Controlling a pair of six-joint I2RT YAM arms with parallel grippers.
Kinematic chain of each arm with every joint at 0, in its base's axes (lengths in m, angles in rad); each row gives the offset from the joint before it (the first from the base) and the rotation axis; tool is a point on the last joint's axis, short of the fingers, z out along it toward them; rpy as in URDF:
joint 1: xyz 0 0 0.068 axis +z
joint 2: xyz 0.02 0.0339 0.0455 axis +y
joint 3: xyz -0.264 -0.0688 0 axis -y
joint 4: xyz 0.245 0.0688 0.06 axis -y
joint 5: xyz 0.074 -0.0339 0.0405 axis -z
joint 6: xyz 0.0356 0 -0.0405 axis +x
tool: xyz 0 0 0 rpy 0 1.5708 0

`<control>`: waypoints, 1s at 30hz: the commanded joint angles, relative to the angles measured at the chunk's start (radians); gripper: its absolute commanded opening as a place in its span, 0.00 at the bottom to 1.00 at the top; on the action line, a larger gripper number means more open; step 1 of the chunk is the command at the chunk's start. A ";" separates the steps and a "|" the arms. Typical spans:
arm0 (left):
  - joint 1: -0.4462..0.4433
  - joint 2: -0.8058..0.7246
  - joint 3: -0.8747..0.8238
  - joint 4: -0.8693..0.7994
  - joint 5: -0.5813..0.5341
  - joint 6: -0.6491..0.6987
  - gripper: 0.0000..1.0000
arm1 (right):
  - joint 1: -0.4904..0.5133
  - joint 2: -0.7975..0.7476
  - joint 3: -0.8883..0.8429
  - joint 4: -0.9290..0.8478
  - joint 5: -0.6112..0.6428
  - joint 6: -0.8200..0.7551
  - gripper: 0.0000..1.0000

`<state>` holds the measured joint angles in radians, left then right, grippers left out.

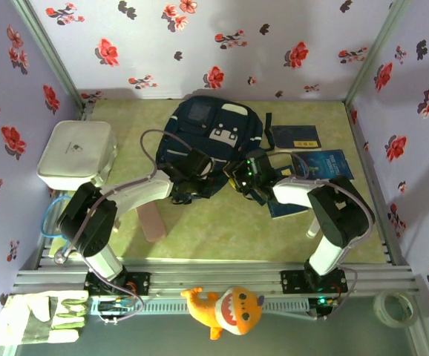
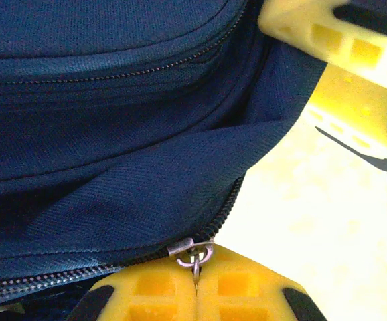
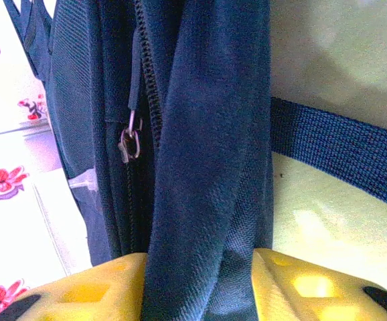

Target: Pack the student bag

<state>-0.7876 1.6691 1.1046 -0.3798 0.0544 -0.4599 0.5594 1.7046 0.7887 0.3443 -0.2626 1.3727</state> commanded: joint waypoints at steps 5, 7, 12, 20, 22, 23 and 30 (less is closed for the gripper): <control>0.007 -0.037 0.019 -0.114 0.017 0.089 0.00 | 0.007 0.035 0.070 -0.050 0.063 -0.039 0.19; 0.018 -0.060 0.007 -0.139 0.018 0.109 0.00 | 0.004 0.029 0.073 -0.076 0.091 -0.064 0.14; 0.057 -0.112 -0.033 -0.188 0.019 0.138 0.00 | -0.014 0.020 0.077 -0.117 0.138 -0.102 0.05; 0.126 -0.168 -0.088 -0.241 0.020 0.212 0.00 | -0.044 0.015 0.097 -0.154 0.160 -0.151 0.04; 0.142 -0.171 -0.094 -0.238 0.020 0.214 0.00 | -0.050 0.017 0.104 -0.160 0.163 -0.161 0.04; 0.148 -0.171 -0.095 -0.239 0.020 0.214 0.00 | -0.052 0.018 0.107 -0.161 0.164 -0.164 0.04; 0.169 -0.169 -0.092 -0.231 0.033 0.206 0.00 | -0.058 0.041 0.154 -0.167 0.152 -0.203 0.04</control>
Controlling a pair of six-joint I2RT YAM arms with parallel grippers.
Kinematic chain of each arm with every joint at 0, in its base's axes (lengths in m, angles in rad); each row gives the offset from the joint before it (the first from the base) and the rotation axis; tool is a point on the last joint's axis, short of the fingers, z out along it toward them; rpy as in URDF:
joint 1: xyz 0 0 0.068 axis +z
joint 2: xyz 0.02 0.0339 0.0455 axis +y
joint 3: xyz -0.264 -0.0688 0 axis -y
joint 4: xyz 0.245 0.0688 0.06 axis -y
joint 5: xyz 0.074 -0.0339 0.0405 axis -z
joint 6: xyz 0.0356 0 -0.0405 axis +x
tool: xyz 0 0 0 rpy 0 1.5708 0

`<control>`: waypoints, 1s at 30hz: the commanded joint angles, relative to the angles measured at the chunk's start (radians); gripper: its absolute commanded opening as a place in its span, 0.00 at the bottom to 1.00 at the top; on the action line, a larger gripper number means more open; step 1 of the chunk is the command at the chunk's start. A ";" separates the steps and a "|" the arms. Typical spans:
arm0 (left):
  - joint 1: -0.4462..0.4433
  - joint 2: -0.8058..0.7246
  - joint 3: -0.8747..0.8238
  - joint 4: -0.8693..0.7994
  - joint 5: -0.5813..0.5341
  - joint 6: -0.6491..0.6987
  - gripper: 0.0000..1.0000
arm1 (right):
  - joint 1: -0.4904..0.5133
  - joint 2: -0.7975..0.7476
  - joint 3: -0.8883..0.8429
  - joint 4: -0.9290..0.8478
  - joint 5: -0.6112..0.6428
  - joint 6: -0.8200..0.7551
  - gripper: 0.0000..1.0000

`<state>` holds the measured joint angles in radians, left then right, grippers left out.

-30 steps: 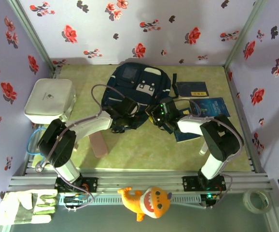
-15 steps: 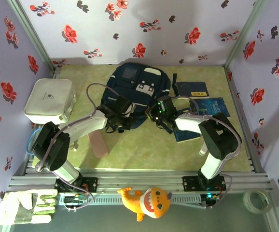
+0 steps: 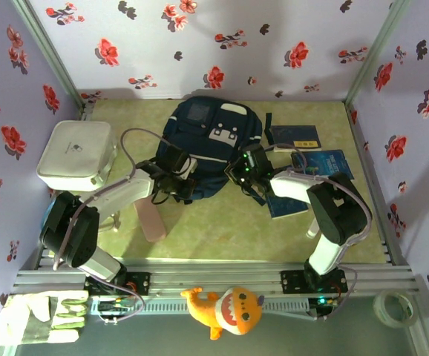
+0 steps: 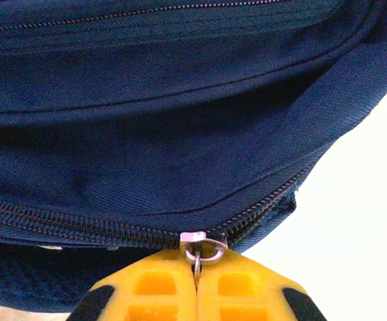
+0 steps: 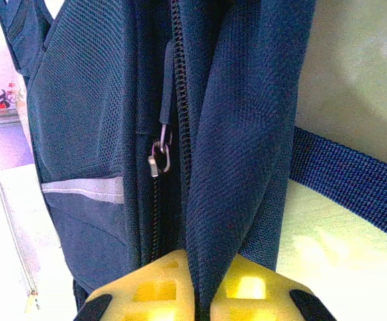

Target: Pack the student bag

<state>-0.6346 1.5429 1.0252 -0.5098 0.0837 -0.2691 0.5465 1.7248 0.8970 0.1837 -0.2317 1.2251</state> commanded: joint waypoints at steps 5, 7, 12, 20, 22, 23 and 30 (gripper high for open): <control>-0.021 -0.028 0.013 -0.026 0.077 -0.041 0.00 | -0.046 -0.003 0.031 0.036 0.082 -0.046 0.12; -0.056 -0.005 0.038 0.001 0.082 -0.069 0.00 | -0.049 -0.041 -0.004 0.047 0.082 -0.029 0.23; -0.115 0.087 0.114 0.027 0.084 -0.130 0.00 | -0.057 -0.165 -0.089 -0.011 0.110 0.014 0.51; -0.153 0.207 0.217 0.014 0.094 -0.185 0.00 | -0.042 -0.293 -0.203 -0.047 0.109 0.145 0.62; -0.156 0.224 0.235 0.003 0.100 -0.187 0.00 | -0.025 -0.296 -0.215 -0.037 0.109 0.176 0.63; -0.158 0.233 0.245 -0.002 0.104 -0.187 0.00 | -0.015 -0.293 -0.217 -0.036 0.108 0.187 0.63; -0.163 0.254 0.269 -0.035 0.119 -0.187 0.00 | 0.011 -0.202 -0.205 0.038 0.073 0.228 0.64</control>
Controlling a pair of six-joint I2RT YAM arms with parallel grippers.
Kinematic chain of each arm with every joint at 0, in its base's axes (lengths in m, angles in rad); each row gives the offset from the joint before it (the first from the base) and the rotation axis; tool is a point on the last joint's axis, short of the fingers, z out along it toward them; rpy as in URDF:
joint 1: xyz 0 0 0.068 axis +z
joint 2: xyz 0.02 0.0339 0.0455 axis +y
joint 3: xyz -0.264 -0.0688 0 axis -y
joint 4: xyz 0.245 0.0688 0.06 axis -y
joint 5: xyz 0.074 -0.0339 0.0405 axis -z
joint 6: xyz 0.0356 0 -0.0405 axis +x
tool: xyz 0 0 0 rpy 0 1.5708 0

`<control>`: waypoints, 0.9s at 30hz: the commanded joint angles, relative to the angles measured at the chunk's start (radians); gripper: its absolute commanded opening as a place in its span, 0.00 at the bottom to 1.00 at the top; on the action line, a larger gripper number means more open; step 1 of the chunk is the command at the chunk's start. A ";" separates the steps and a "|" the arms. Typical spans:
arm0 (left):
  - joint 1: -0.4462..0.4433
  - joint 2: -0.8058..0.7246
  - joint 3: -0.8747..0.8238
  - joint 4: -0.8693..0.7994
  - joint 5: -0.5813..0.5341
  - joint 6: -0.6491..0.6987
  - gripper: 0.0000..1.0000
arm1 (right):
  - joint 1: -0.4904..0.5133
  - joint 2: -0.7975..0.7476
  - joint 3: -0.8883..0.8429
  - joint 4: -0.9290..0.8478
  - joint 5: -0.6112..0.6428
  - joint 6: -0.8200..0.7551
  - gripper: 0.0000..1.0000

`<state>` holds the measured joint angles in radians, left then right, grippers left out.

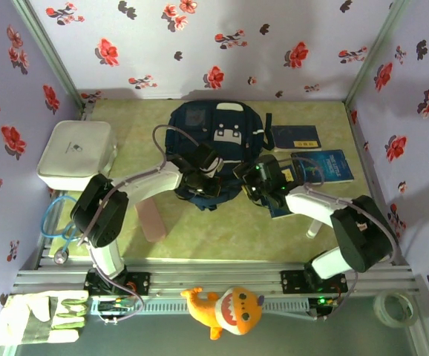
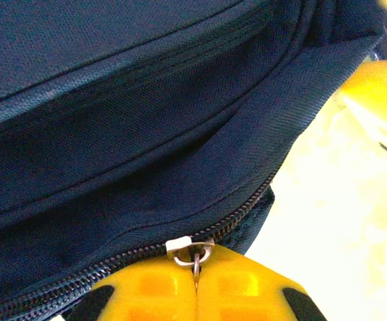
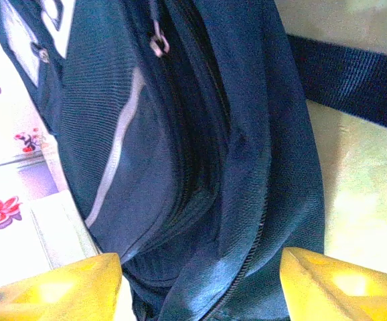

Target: Pack the student bag

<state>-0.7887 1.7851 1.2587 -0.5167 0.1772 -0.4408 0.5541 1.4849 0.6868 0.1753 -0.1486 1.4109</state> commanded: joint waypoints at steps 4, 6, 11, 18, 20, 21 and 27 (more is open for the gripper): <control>-0.009 0.007 0.043 -0.047 0.033 -0.012 0.00 | 0.007 0.093 0.026 0.080 -0.026 0.048 0.60; -0.009 0.003 0.045 -0.054 0.034 -0.012 0.00 | 0.008 0.111 0.030 0.095 -0.024 0.047 0.54; -0.006 -0.020 0.045 -0.086 0.034 0.000 0.00 | 0.007 0.147 0.039 0.095 0.018 0.020 0.28; 0.032 -0.093 -0.019 -0.149 0.011 0.012 0.00 | -0.009 0.169 0.085 0.037 0.125 -0.073 0.14; 0.049 -0.113 -0.045 -0.161 0.003 0.014 0.00 | -0.017 0.170 0.096 0.026 0.138 -0.090 0.13; 0.059 -0.122 -0.058 -0.167 0.000 0.016 0.00 | -0.019 0.172 0.101 0.025 0.144 -0.098 0.13; 0.117 -0.156 -0.105 -0.192 -0.009 0.034 0.00 | -0.029 0.182 0.127 0.008 0.162 -0.140 0.10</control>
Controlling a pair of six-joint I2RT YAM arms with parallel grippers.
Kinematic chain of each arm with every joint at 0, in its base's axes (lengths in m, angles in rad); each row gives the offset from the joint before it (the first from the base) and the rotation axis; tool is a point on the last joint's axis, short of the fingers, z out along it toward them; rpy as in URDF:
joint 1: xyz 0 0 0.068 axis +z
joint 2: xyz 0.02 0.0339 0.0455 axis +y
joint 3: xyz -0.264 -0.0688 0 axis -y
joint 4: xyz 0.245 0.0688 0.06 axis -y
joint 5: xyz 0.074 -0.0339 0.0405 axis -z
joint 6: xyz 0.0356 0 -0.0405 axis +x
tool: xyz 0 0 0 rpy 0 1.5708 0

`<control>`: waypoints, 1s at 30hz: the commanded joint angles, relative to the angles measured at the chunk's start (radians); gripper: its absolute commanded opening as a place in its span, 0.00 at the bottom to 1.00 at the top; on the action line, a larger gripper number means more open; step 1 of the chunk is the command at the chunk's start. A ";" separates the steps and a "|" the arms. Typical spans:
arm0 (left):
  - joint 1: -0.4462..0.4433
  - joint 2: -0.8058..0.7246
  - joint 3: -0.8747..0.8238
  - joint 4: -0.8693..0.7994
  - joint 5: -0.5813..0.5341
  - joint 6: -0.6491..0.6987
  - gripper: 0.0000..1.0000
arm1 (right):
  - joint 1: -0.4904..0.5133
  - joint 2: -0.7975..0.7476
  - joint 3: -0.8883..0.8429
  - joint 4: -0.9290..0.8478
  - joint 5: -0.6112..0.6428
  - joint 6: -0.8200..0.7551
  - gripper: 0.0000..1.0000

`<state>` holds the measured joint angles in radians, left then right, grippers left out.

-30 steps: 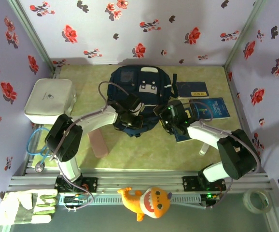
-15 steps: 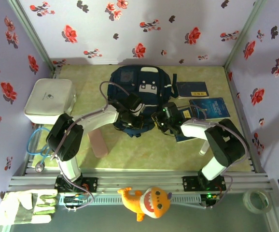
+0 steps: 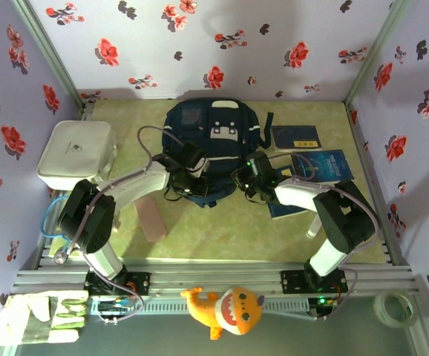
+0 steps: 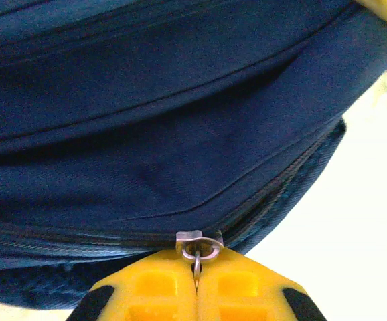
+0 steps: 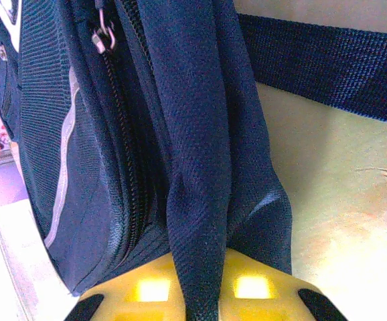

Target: Pack the student bag

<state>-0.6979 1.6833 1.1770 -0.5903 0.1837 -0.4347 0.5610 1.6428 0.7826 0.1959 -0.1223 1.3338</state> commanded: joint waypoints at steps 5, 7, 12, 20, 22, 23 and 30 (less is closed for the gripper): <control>0.075 -0.069 -0.039 -0.132 -0.020 0.045 0.00 | -0.042 0.038 0.056 -0.021 0.148 -0.102 0.08; 0.092 -0.073 -0.043 -0.134 -0.020 0.052 0.00 | -0.045 0.047 0.070 -0.025 0.149 -0.125 0.07; 0.137 -0.074 -0.061 -0.130 -0.020 0.077 0.00 | -0.062 0.080 0.109 -0.017 0.133 -0.186 0.06; 0.158 -0.073 -0.048 -0.078 0.033 0.073 0.00 | -0.101 0.087 0.140 0.001 0.088 -0.262 0.12; 0.136 -0.069 -0.030 -0.053 0.053 0.056 0.00 | -0.112 0.054 0.126 0.020 0.036 -0.251 0.23; 0.122 -0.064 -0.019 -0.044 0.060 0.047 0.00 | -0.116 0.034 0.119 0.015 0.022 -0.241 0.30; 0.011 0.032 0.081 0.028 0.084 -0.046 0.00 | -0.115 -0.186 0.070 -0.216 0.049 -0.185 0.58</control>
<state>-0.6487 1.6783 1.1984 -0.5858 0.2237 -0.4259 0.4400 1.5543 0.8848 0.0879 -0.1127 1.1259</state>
